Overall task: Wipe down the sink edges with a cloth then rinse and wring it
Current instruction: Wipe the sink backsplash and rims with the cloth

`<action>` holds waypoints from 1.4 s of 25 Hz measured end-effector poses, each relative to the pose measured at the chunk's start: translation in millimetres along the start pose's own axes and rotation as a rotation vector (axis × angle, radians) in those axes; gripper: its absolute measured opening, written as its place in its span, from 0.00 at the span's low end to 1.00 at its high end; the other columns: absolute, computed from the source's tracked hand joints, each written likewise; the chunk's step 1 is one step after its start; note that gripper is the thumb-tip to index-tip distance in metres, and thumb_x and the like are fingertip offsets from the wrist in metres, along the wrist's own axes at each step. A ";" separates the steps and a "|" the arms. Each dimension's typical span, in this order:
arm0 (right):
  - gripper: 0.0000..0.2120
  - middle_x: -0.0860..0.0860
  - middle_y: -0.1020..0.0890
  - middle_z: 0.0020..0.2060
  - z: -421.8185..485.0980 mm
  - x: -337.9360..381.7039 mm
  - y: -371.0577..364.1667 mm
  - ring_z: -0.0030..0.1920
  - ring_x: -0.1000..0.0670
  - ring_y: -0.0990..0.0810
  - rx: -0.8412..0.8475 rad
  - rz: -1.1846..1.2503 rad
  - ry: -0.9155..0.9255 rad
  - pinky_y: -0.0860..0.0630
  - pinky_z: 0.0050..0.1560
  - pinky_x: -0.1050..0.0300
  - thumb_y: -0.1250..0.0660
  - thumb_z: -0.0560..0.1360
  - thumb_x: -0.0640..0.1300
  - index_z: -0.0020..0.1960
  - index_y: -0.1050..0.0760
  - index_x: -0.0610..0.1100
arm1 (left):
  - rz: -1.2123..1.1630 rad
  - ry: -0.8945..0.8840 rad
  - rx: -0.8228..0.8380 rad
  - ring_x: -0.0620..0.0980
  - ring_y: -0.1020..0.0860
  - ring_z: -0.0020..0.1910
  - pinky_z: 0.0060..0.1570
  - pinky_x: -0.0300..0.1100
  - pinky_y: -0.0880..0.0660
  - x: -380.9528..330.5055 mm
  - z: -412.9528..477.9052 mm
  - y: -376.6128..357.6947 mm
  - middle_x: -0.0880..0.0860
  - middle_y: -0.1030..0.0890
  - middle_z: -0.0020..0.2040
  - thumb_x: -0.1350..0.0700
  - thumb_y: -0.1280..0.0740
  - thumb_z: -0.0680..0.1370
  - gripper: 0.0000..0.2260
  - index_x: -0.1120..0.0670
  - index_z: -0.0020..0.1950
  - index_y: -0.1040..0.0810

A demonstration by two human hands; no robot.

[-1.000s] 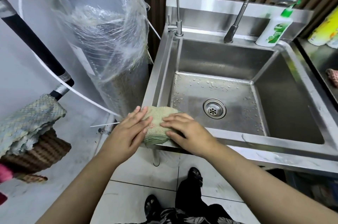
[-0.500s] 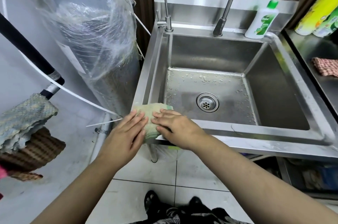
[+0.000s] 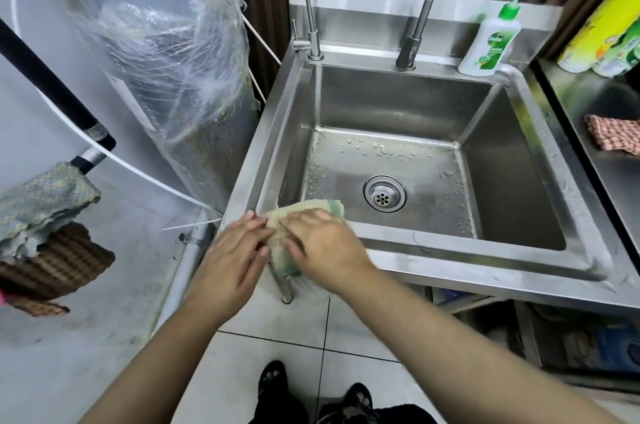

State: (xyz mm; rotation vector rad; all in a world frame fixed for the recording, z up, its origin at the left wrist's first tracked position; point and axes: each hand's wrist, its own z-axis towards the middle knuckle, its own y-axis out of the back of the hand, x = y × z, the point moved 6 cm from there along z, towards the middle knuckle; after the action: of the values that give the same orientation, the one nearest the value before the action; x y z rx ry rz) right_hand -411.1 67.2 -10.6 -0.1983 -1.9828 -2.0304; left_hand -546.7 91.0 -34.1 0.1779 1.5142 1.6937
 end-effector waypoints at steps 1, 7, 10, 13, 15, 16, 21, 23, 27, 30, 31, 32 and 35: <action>0.18 0.48 0.17 0.53 -7.0 4.6 -8.8 0.54 0.44 0.20 0.015 -0.018 -0.013 0.26 0.59 0.51 0.42 0.74 0.53 0.55 0.20 0.45 | -0.003 0.032 -0.024 0.48 0.36 0.70 0.69 0.41 0.43 7.7 0.8 5.0 0.53 0.25 0.65 0.43 0.52 0.80 0.24 0.55 0.63 0.26; 0.23 0.46 0.18 0.57 -66.1 -54.1 8.6 0.59 0.43 0.21 -0.175 -0.169 -0.365 0.38 0.64 0.49 0.47 0.76 0.55 0.57 0.21 0.44 | 0.072 -0.089 0.080 0.49 0.38 0.71 0.71 0.43 0.46 26.3 22.2 3.3 0.54 0.27 0.67 0.45 0.55 0.81 0.25 0.57 0.67 0.29; 0.22 0.43 0.18 0.56 -36.3 -8.5 -15.0 0.58 0.40 0.21 -0.190 -0.216 -0.479 0.41 0.63 0.47 0.47 0.73 0.49 0.56 0.21 0.40 | 0.107 -0.148 0.126 0.48 0.40 0.71 0.71 0.40 0.51 32.1 22.6 1.9 0.55 0.29 0.69 0.47 0.54 0.81 0.24 0.58 0.68 0.30; 0.23 0.45 0.21 0.61 -11.7 26.6 -30.2 0.63 0.41 0.24 -0.152 -0.208 -0.364 0.43 0.65 0.47 0.49 0.75 0.50 0.63 0.25 0.44 | 0.105 -0.164 0.120 0.50 0.40 0.72 0.71 0.45 0.47 33.2 20.0 0.1 0.55 0.30 0.70 0.49 0.53 0.81 0.23 0.59 0.68 0.30; 0.23 0.47 0.21 0.62 -30.3 4.1 -23.6 0.63 0.44 0.24 -0.145 -0.243 -0.347 0.43 0.65 0.49 0.49 0.76 0.52 0.64 0.25 0.46 | 0.105 -0.178 0.109 0.51 0.39 0.72 0.70 0.49 0.44 32.6 19.5 -1.6 0.55 0.30 0.69 0.50 0.52 0.81 0.23 0.59 0.68 0.30; 0.23 0.48 0.21 0.62 -47.0 -14.5 -19.9 0.63 0.44 0.24 -0.152 -0.262 -0.395 0.43 0.65 0.50 0.49 0.76 0.53 0.64 0.25 0.46 | 0.104 -0.185 0.104 0.52 0.39 0.71 0.70 0.50 0.43 32.5 19.4 -2.2 0.56 0.29 0.69 0.50 0.52 0.81 0.22 0.59 0.68 0.29; 0.24 0.45 0.20 0.59 -72.3 -42.0 -3.7 0.62 0.40 0.23 -0.295 -0.329 -0.731 0.43 0.64 0.46 0.49 0.75 0.51 0.60 0.22 0.44 | 0.123 -0.171 0.097 0.54 0.36 0.70 0.70 0.47 0.44 31.9 20.6 0.9 0.57 0.26 0.67 0.51 0.51 0.80 0.22 0.60 0.65 0.27; 0.22 0.46 0.19 0.59 -46.7 -8.9 -18.0 0.61 0.40 0.23 -0.282 -0.280 -0.637 0.42 0.63 0.45 0.48 0.75 0.52 0.60 0.22 0.46 | 0.134 -0.182 0.087 0.57 0.32 0.67 0.65 0.49 0.40 25.4 26.6 8.3 0.58 0.23 0.63 0.50 0.51 0.79 0.23 0.60 0.62 0.25; 0.23 0.47 0.22 0.63 -74.8 -44.8 -6.5 0.63 0.42 0.25 -0.183 -0.222 -0.466 0.42 0.63 0.50 0.49 0.76 0.55 0.64 0.25 0.50 | 0.063 -0.245 0.102 0.56 0.32 0.67 0.62 0.48 0.39 -23.8 41.7 0.6 0.57 0.22 0.61 0.49 0.50 0.79 0.22 0.59 0.62 0.24; 0.32 0.44 0.27 0.68 -147.1 -141.7 25.4 0.69 0.41 0.33 -0.179 -0.241 -0.807 0.48 0.66 0.52 0.60 0.74 0.59 0.68 0.29 0.48 | 0.028 -0.405 0.215 0.56 0.32 0.68 0.64 0.48 0.40 -69.7 42.2 -34.1 0.56 0.24 0.64 0.46 0.53 0.80 0.25 0.59 0.65 0.27; 0.35 0.44 0.28 0.69 -167.5 -160.1 37.6 0.70 0.41 0.35 -0.242 -0.240 -0.898 0.50 0.67 0.53 0.62 0.73 0.59 0.69 0.30 0.47 | 0.041 -0.457 0.245 0.56 0.32 0.69 0.65 0.48 0.41 -79.6 39.5 -45.1 0.57 0.25 0.65 0.46 0.55 0.80 0.26 0.59 0.66 0.28; 0.36 0.45 0.29 0.70 -174.2 -165.4 43.3 0.71 0.42 0.36 -0.285 -0.233 -0.970 0.51 0.68 0.52 0.64 0.72 0.59 0.69 0.31 0.47 | 0.052 -0.484 0.273 0.56 0.32 0.69 0.65 0.48 0.42 -84.5 38.3 -53.4 0.57 0.26 0.66 0.45 0.57 0.80 0.27 0.59 0.67 0.29; 0.32 0.47 0.28 0.68 -126.4 -112.9 19.1 0.69 0.41 0.34 -0.246 -0.205 -0.922 0.46 0.70 0.45 0.61 0.74 0.56 0.68 0.29 0.48 | 0.065 -0.489 0.321 0.56 0.31 0.68 0.65 0.47 0.41 -85.2 39.3 -63.2 0.58 0.27 0.67 0.45 0.59 0.81 0.28 0.60 0.68 0.30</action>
State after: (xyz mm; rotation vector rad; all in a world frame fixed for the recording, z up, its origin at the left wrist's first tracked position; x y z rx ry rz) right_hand -284.9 -45.7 -31.5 -1.2204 -2.2551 -2.6006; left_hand -438.3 60.3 -44.3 0.7595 1.3984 1.3156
